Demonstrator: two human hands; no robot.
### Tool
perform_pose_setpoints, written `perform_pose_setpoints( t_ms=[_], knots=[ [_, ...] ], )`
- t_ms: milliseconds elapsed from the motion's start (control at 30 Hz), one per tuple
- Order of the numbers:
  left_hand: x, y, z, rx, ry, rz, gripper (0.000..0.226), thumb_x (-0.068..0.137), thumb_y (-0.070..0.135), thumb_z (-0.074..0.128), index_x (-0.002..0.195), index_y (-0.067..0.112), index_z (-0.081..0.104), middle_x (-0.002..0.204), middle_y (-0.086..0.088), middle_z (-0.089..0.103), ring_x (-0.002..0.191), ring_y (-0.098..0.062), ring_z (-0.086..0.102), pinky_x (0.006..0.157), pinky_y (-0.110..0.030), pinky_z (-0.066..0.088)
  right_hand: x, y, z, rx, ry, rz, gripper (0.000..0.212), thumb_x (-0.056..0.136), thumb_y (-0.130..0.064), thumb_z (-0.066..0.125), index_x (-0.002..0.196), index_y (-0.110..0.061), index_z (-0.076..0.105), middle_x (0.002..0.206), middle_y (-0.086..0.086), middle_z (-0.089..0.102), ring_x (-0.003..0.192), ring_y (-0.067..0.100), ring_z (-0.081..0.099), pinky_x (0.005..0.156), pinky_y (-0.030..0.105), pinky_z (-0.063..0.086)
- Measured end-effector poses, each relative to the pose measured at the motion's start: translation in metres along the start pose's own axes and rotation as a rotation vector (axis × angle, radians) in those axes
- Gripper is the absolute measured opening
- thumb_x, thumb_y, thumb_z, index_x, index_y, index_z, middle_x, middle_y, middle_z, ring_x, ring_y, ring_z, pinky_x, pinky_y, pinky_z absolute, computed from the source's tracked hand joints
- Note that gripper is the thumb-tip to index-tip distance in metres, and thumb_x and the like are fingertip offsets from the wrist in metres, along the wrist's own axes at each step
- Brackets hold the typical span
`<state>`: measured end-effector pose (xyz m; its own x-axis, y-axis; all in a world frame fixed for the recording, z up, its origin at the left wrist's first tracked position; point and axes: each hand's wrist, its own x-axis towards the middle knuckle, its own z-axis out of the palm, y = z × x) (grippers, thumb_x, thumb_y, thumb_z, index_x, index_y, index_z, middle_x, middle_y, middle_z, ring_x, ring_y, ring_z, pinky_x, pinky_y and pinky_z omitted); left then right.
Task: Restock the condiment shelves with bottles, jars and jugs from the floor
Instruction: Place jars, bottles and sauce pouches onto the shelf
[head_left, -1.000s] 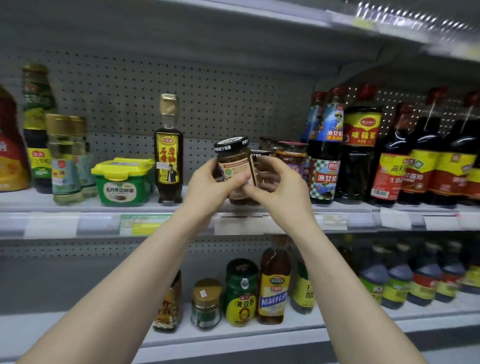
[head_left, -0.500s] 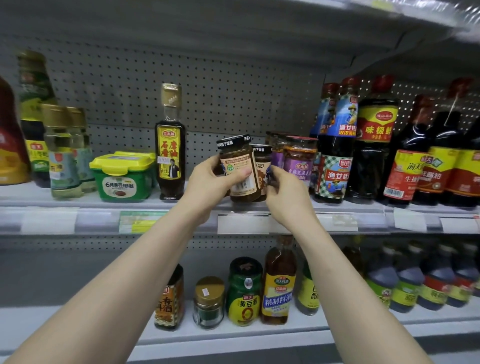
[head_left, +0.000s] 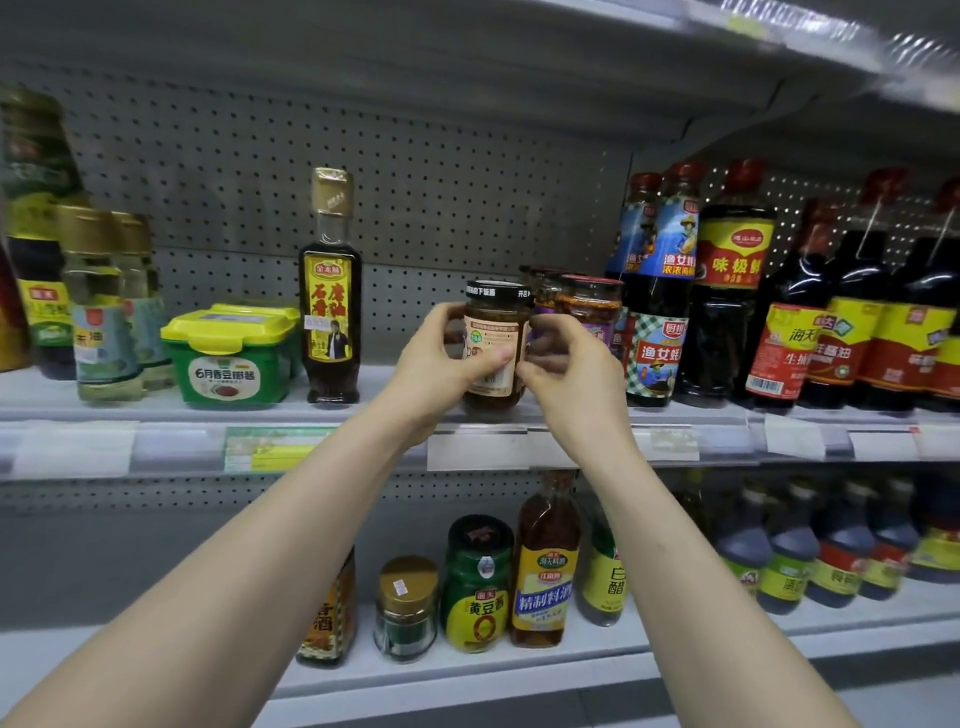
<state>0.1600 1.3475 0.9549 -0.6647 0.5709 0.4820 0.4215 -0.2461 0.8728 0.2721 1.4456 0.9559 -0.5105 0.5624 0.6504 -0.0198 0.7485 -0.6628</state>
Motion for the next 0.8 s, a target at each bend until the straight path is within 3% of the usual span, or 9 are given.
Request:
perform_pose_setpoints(
  t_ms=[67,133,233,300,367,467,567,700,800],
  knots=[
    [0.000,0.003,0.004,0.059,0.040,0.006,0.059,0.079,0.024,0.081,0.127,0.025,0.048,0.111,0.011,0.063,0.088,0.015,0.060,0.068,-0.011,0.050,0.000,-0.003,0.003,-0.081,0.032,0.008,0.044,0.092,-0.008,0.068,0.133,-0.020,0.059,0.107,-0.005,0.067,0.097,0.010,0.065,0.089,0.034,0.057],
    [0.002,0.005,0.004,0.075,0.017,-0.037,0.062,0.079,0.021,0.081,0.131,0.021,0.047,0.112,0.006,0.066,0.096,0.002,0.063,0.078,-0.019,0.054,0.000,-0.005,0.003,-0.078,0.008,0.019,0.045,0.094,-0.013,0.067,0.137,-0.018,0.057,0.111,-0.003,0.069,0.098,0.009,0.066,0.091,0.036,0.058],
    [0.002,0.008,-0.004,0.011,-0.098,-0.129,0.056,0.086,0.000,0.070,0.135,0.014,0.048,0.117,-0.007,0.069,0.108,-0.019,0.067,0.099,-0.041,0.053,-0.003,-0.005,0.003,0.009,-0.052,0.043,0.050,0.090,-0.020,0.073,0.137,-0.017,0.056,0.117,-0.003,0.070,0.102,0.008,0.067,0.092,0.032,0.058],
    [-0.001,0.007,-0.009,0.029,-0.127,-0.139,0.061,0.087,-0.010,0.062,0.142,0.012,0.045,0.122,-0.009,0.068,0.109,-0.020,0.066,0.098,-0.039,0.053,-0.004,-0.004,0.005,0.049,-0.056,0.060,0.047,0.088,-0.020,0.076,0.132,-0.018,0.057,0.119,-0.003,0.069,0.103,0.006,0.065,0.092,0.029,0.057],
    [-0.004,0.006,-0.010,0.109,-0.085,-0.109,0.062,0.087,-0.006,0.067,0.143,0.010,0.046,0.125,-0.006,0.065,0.106,-0.016,0.066,0.097,-0.035,0.053,-0.003,-0.005,0.006,0.042,-0.062,0.064,0.045,0.091,-0.017,0.072,0.134,-0.016,0.057,0.124,-0.001,0.067,0.103,0.005,0.064,0.093,0.026,0.056],
    [-0.006,0.005,-0.011,0.180,-0.041,-0.100,0.062,0.080,0.002,0.078,0.136,0.009,0.053,0.114,0.000,0.067,0.100,-0.013,0.067,0.097,-0.037,0.053,-0.002,-0.006,0.011,-0.113,-0.050,0.039,0.047,0.097,-0.013,0.062,0.143,-0.016,0.051,0.127,0.004,0.065,0.107,0.014,0.063,0.096,0.038,0.054],
    [-0.006,0.004,-0.013,0.247,-0.042,-0.088,0.061,0.075,0.009,0.083,0.131,0.010,0.057,0.113,-0.003,0.068,0.104,-0.018,0.066,0.097,-0.042,0.053,-0.003,-0.005,0.015,-0.126,-0.016,0.046,0.043,0.098,-0.008,0.056,0.139,-0.018,0.052,0.121,0.000,0.066,0.109,0.017,0.063,0.094,0.042,0.054],
    [-0.003,0.003,-0.014,0.281,-0.029,-0.097,0.071,0.072,0.018,0.087,0.131,0.013,0.047,0.123,-0.003,0.062,0.107,-0.019,0.063,0.096,-0.044,0.054,-0.004,-0.006,0.017,-0.054,0.004,0.067,0.037,0.097,-0.030,0.063,0.132,-0.019,0.057,0.118,-0.006,0.068,0.103,0.008,0.062,0.092,0.038,0.056],
    [0.001,0.003,-0.011,0.380,0.000,-0.082,0.068,0.071,0.025,0.087,0.122,0.020,0.043,0.111,0.000,0.065,0.100,-0.019,0.065,0.091,-0.042,0.055,-0.004,-0.008,0.019,-0.092,-0.034,0.057,0.047,0.093,-0.034,0.068,0.136,-0.019,0.057,0.122,-0.002,0.068,0.111,0.016,0.063,0.095,0.044,0.054]
  ],
)
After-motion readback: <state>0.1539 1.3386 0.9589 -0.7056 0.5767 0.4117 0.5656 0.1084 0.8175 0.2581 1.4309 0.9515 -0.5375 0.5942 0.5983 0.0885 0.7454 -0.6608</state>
